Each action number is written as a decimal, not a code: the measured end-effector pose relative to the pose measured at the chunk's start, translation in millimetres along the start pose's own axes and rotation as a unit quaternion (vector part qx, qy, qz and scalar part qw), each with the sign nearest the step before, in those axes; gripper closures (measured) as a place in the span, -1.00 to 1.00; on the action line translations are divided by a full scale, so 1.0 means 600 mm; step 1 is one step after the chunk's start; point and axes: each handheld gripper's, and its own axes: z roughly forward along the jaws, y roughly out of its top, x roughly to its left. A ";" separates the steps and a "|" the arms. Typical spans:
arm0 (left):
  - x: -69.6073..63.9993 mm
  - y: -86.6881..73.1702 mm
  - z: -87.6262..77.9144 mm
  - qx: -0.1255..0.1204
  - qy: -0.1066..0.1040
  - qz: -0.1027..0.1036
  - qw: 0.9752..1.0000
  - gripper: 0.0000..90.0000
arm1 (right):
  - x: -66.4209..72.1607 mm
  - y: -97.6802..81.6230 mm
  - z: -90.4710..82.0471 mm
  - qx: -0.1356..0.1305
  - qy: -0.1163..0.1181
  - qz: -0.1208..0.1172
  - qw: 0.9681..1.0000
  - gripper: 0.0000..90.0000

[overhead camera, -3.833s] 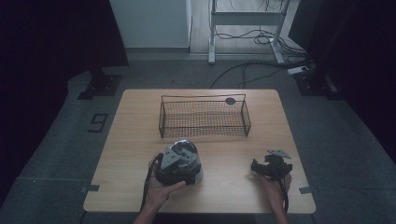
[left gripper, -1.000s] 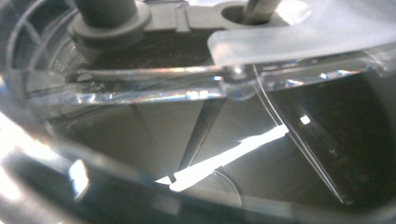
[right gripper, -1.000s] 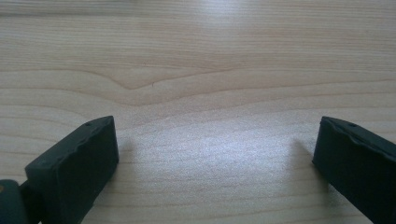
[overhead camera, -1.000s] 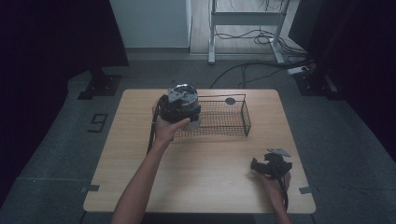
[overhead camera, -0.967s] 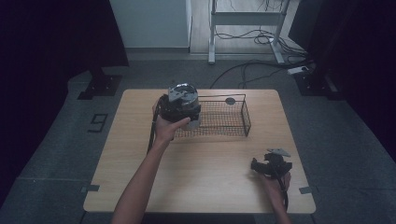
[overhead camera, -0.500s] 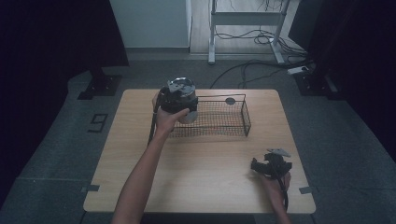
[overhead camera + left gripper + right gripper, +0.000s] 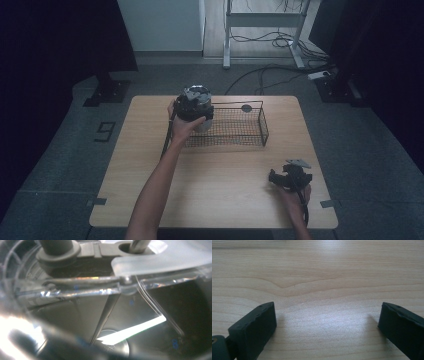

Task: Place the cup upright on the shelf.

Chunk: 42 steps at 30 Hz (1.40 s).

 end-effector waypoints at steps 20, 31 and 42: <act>-0.007 -0.061 0.052 0.043 0.018 -0.003 0.999 -0.91 | 0.000 0.000 0.000 -0.001 0.001 -0.001 1.000 -0.96; -0.008 -0.076 0.056 0.042 0.018 -0.011 0.999 -0.93 | 0.000 0.000 0.000 -0.002 0.001 -0.001 1.000 -0.95; 0.003 -0.083 0.040 0.034 0.022 -0.020 0.999 -0.99 | 0.000 -0.001 0.000 -0.002 0.001 -0.001 1.000 -0.95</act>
